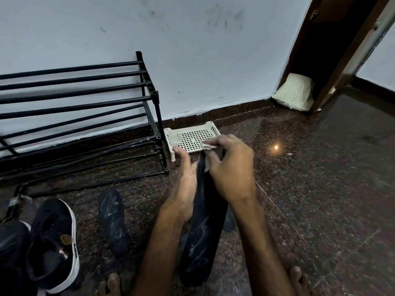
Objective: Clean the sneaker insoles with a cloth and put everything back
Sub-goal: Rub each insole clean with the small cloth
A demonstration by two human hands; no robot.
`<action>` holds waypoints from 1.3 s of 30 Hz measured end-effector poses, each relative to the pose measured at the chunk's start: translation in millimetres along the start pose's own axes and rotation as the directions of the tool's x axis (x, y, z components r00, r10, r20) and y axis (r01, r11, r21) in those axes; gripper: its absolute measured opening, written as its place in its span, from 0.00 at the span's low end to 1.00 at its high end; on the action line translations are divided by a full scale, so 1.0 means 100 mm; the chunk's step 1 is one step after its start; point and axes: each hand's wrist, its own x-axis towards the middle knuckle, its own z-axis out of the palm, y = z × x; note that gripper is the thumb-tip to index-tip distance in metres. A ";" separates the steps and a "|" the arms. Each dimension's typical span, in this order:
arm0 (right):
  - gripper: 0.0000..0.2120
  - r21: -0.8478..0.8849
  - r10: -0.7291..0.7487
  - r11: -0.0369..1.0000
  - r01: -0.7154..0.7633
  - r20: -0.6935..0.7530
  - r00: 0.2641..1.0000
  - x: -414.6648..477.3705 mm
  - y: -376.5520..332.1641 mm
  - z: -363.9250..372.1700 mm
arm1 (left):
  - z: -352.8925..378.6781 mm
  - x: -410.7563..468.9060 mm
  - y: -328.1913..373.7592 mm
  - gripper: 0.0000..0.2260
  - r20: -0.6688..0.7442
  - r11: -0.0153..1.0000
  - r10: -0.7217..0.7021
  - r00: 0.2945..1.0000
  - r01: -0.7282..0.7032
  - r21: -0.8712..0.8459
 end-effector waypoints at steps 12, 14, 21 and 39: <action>0.11 0.490 0.354 0.832 -0.258 -0.111 0.929 0.12 0.50 -0.50 | -0.09 -0.06 0.14 0.51 0.123 0.988 -0.023 0.992 0.042 -0.150; 0.10 0.384 0.327 0.875 -0.294 -0.021 0.945 0.08 0.55 -0.43 | -0.08 -0.07 0.14 0.51 0.135 0.988 -0.053 0.989 0.071 -0.135; 0.15 0.312 0.213 0.909 -0.278 0.226 0.951 0.03 0.50 -0.19 | -0.12 -0.05 0.08 0.48 0.146 0.996 -0.056 0.988 0.065 -0.060; 0.13 -0.068 -0.249 0.968 0.242 -0.393 0.885 0.00 0.40 -0.17 | -0.15 -0.12 0.17 0.31 0.070 0.994 -0.090 0.993 0.086 0.062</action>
